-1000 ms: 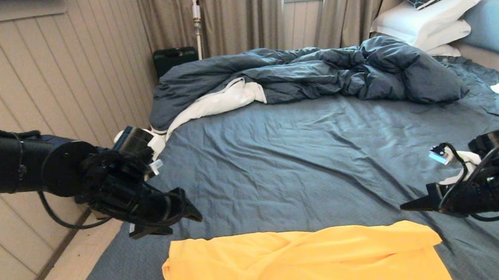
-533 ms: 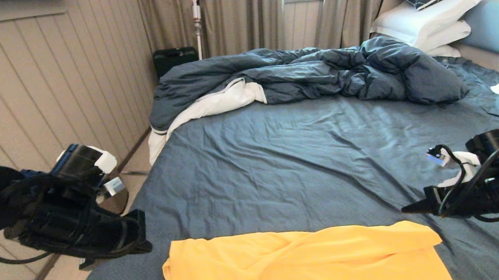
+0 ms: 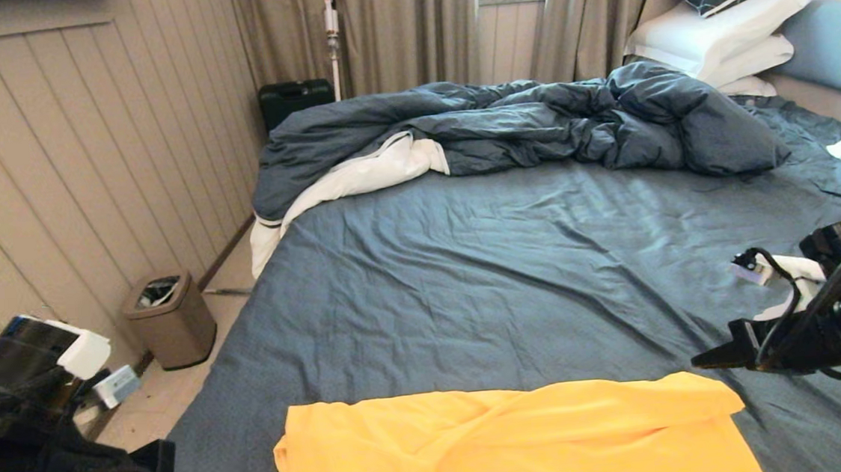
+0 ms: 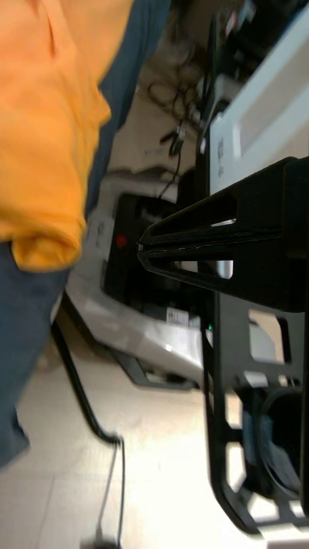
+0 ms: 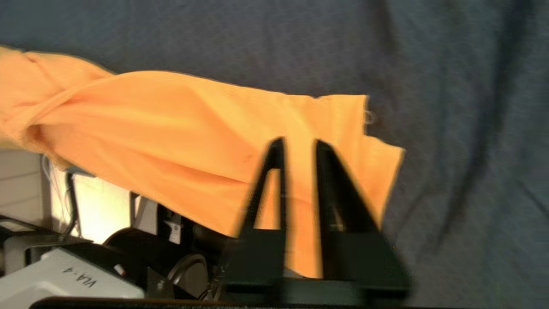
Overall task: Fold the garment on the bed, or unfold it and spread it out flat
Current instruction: Fold the yellow T-shirt
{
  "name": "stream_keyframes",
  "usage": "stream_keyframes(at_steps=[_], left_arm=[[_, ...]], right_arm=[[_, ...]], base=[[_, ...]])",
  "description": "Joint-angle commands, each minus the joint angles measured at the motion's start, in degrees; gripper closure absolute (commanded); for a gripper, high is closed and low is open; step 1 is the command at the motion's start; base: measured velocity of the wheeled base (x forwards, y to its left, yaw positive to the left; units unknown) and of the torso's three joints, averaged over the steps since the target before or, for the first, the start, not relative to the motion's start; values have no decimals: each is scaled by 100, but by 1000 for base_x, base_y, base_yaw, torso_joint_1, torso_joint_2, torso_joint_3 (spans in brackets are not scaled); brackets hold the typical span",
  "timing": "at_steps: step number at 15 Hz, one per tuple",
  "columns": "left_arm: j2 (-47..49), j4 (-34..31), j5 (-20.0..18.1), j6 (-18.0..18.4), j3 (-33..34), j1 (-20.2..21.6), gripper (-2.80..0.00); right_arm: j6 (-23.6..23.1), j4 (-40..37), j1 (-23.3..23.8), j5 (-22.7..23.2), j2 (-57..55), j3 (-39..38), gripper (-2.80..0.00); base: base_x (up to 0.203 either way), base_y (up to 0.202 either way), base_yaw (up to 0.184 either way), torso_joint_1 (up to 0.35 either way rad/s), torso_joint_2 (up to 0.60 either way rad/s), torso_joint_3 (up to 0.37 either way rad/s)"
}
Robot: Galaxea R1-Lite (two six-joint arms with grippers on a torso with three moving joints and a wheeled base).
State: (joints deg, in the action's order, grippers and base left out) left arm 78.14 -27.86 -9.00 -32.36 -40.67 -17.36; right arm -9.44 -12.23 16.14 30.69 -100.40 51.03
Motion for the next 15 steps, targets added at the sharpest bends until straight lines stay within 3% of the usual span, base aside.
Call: stream_keyframes(at_steps=[1,4,15], left_arm=[[-568,-65,250,-21,242,12,0],[-1089,-400,627,-75,505,13,0],[-958,-233,571,-187,534,13,0]], right_arm=[[-23,-8,82,-34,4,47,-280],[-286,-109,242,-50,-202,95,-280],[-353,-65,100,-1,-283,-115,-280]], base=[[0,0,0,0,0,0],[0,0,0,0,0,0],[0,0,0,0,0,0]])
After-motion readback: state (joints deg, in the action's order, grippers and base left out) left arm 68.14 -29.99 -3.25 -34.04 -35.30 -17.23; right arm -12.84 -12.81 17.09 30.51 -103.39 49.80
